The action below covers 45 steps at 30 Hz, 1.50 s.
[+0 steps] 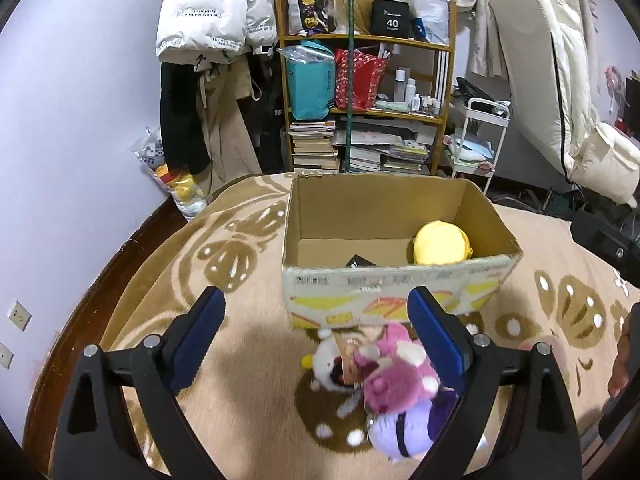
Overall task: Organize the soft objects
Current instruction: 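Lower the right tool onto the pink square plush while the left tool reaches the pink plush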
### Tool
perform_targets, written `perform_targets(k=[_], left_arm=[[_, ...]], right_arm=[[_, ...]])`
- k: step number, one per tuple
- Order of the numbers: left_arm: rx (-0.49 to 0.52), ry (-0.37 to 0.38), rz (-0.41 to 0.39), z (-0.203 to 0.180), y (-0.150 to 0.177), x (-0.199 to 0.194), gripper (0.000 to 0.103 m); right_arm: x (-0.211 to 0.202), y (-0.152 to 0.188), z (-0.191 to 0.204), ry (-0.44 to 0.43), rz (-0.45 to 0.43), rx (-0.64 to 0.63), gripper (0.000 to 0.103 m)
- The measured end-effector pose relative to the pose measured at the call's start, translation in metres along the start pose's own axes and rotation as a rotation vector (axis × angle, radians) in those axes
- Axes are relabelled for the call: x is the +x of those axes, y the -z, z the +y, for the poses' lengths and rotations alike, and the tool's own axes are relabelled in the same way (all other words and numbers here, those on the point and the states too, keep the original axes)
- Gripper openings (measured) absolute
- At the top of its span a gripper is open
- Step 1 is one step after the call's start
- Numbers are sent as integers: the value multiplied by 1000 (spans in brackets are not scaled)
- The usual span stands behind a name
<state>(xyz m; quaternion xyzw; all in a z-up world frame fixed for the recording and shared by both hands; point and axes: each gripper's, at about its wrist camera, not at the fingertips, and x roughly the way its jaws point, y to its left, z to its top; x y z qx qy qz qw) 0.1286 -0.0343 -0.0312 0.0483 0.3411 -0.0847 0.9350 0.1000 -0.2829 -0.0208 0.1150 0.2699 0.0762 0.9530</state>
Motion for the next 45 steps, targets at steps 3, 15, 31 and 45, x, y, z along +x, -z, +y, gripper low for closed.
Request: perform_targets(k=[3,15,31,45], left_arm=[[15,-4,-8,-2,6,-12,92],[83,29,-27,-17,25,-37,92],[211,89,48,-55,37,3,92],[241,142,178,-73,49,51,92]], right_arm=[[-14,7,-2,19,8,18,103],[-47,33,-10,124,75,43,103],[-17,50,-37,163,180,140,103],[21,75,-68,186,328,272,103]])
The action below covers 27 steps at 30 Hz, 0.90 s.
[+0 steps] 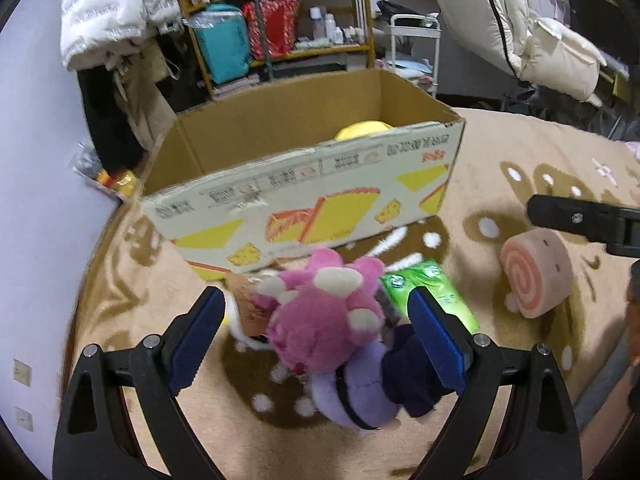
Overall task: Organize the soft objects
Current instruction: 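Lower the right tool onto the pink square plush while the left tool reaches the pink plush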
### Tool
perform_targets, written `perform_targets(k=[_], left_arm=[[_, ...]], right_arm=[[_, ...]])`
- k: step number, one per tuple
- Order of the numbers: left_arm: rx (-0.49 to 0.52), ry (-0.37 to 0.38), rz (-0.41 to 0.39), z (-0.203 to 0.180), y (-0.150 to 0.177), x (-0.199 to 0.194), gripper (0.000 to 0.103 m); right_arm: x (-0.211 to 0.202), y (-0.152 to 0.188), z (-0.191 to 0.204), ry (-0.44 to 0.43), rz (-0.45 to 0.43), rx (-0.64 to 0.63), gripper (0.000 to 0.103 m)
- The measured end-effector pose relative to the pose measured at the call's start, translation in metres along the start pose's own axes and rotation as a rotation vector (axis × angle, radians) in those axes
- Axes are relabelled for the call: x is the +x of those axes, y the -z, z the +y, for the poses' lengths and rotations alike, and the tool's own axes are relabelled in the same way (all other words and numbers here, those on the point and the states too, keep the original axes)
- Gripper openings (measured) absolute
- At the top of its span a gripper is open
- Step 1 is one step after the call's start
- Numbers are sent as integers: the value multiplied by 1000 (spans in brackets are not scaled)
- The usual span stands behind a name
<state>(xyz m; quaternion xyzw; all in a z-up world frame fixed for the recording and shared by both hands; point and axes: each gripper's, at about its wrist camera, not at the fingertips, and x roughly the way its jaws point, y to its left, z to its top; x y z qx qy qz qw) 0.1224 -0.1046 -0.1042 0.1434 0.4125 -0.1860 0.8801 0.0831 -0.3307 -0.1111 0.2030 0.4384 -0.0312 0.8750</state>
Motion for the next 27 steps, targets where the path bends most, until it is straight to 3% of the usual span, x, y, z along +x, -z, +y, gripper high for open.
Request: perform_targets(k=[4,8,10,11,12,18,23,27], left_arm=[[-15,-5,34,2,0,12,92],[-41,13,58,6,1,20,91],[-31,-3,56,6,2,21,79],[-19,2,57,5,3,22,66],[-18,15,67,5,3,23,64],[4,13,68,0,5,25,63],[40,-32,124,-5,10,38,62],[37,-37,112,-6,10,37,59]], right_arm=[[16,3,-7,13,45,27,103],[34,7,-11,33,99,34,95],[39,9,-10,68,113,18,95],[40,10,-9,72,118,13,95],[41,11,-9,75,120,11,95],[49,14,-7,97,162,0,95],[52,16,-10,87,188,22,94],[54,17,-13,95,196,34,87]])
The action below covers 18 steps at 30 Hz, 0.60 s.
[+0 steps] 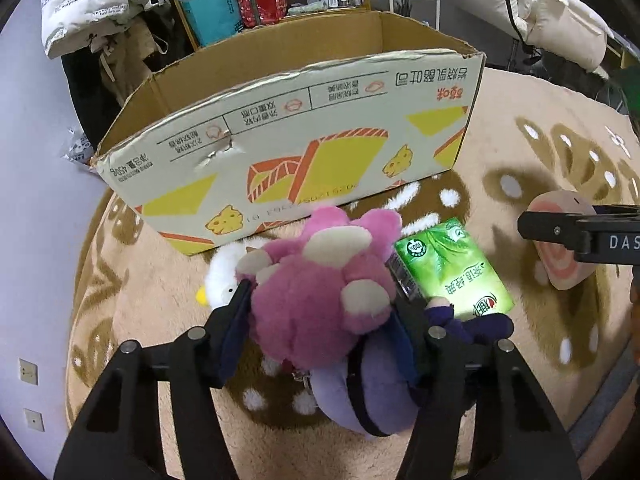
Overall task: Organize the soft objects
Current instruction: 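Close the right tool on the pink square plush while the left tool grips the pink plush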
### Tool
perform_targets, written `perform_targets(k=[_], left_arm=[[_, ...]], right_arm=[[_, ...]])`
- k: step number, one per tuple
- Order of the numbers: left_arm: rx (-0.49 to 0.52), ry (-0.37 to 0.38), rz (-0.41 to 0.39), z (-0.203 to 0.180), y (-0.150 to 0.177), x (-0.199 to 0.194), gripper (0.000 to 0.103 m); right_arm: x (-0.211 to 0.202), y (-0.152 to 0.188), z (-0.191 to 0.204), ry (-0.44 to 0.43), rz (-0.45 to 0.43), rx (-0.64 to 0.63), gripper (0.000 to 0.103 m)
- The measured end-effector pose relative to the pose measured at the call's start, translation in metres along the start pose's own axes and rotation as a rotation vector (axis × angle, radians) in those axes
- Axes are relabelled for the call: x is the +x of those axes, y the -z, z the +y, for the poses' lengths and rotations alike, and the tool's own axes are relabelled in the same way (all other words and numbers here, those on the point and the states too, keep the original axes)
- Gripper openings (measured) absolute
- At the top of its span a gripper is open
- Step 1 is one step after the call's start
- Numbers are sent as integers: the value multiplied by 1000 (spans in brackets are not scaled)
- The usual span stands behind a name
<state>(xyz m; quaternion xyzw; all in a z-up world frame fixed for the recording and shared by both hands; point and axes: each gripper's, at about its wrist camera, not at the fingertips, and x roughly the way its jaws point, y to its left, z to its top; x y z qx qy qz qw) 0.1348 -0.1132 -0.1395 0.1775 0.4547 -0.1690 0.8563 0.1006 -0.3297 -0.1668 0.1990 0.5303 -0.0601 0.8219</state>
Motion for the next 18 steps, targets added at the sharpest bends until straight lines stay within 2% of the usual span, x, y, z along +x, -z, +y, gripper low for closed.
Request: perform_targets(k=[2,4,5,8,10,12,14,18], left_arm=[[-2,1,-3,2,1,-1,57],[-5,-1,-9,3,1,-3,57],[-11,1,-13,3,1,-5,57],[-39,28,-26,7,2,-10,56],[-68,60,-21,12,3,-13,56],[-69,27,-32,14,5,-17,56],[-81,14,-45,16,7,-22,56],[-128,-26,-107,24,11,-41,56]], right_arm=[[-1,0,-1,2,-6,-1,80],[-4,1,1,17,-17,-17,57],[-6,1,2,14,-25,-24,55],[-9,-1,5,-21,-21,-36,53],[-8,1,12,-6,-16,-68,50],[-10,1,18,-2,-30,-93,48],[-15,2,20,-44,-54,-99,47],[-38,0,34,-96,-167,-160,47]])
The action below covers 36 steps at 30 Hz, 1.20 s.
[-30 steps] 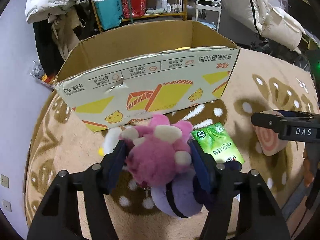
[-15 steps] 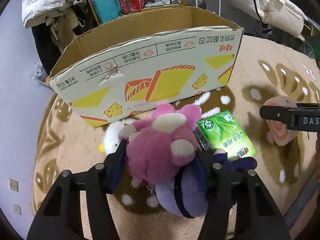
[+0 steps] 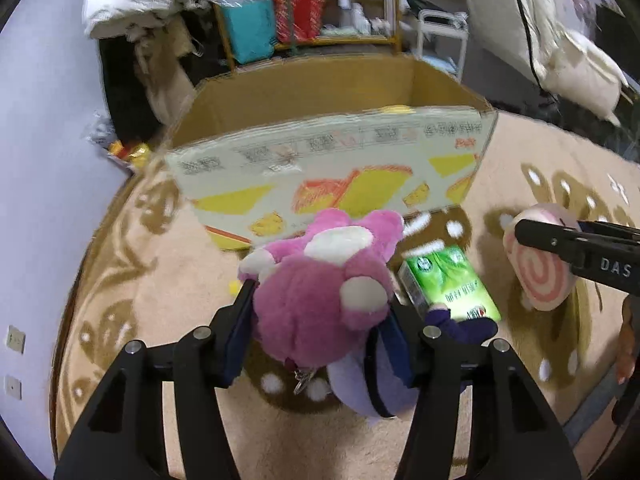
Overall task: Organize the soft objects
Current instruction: 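Close the right tool on the pink square plush while the left tool grips the pink plush, then carry both plushes over the box and open both tools to release them inside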
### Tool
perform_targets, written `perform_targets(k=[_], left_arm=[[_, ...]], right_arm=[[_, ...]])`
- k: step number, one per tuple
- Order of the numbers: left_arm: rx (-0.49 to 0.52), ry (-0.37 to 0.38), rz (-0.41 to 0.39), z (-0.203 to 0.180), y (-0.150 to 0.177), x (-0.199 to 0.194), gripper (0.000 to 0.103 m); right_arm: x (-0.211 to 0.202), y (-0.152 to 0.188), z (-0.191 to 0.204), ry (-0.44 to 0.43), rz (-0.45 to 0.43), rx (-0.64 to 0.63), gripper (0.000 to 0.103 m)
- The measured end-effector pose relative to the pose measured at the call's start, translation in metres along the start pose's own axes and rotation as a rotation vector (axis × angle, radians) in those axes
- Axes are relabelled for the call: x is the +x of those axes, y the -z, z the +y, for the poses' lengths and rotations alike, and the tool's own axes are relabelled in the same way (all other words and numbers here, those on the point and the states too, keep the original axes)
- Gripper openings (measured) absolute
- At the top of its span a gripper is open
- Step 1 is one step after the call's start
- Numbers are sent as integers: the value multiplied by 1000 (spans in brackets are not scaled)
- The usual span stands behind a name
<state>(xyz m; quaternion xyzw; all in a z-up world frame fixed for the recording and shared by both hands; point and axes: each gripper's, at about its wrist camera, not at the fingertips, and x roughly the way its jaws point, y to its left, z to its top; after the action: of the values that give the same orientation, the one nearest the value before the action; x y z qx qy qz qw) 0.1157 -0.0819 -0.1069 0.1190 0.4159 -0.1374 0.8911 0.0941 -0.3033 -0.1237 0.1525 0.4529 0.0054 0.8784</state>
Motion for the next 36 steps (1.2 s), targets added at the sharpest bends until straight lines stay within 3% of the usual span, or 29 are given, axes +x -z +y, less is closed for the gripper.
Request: perform_targets(k=[7,18,26,36], left_arm=[[-9,-60,-149,5,0,-40,56],[-92,-137,-341,32,-17,-94,56],[-103,-128,-424,43,-47,-103,56],[-64,-142,-434,43,-77,-85,56]], right_arm=[[-42,-8,34,-72,-203,-90,46],[-80,-29,61,-122,-371,-153,46],[-86,-56,71,-121,-426,-212,46],[-74,-90,75,-124,-450,-260,46]])
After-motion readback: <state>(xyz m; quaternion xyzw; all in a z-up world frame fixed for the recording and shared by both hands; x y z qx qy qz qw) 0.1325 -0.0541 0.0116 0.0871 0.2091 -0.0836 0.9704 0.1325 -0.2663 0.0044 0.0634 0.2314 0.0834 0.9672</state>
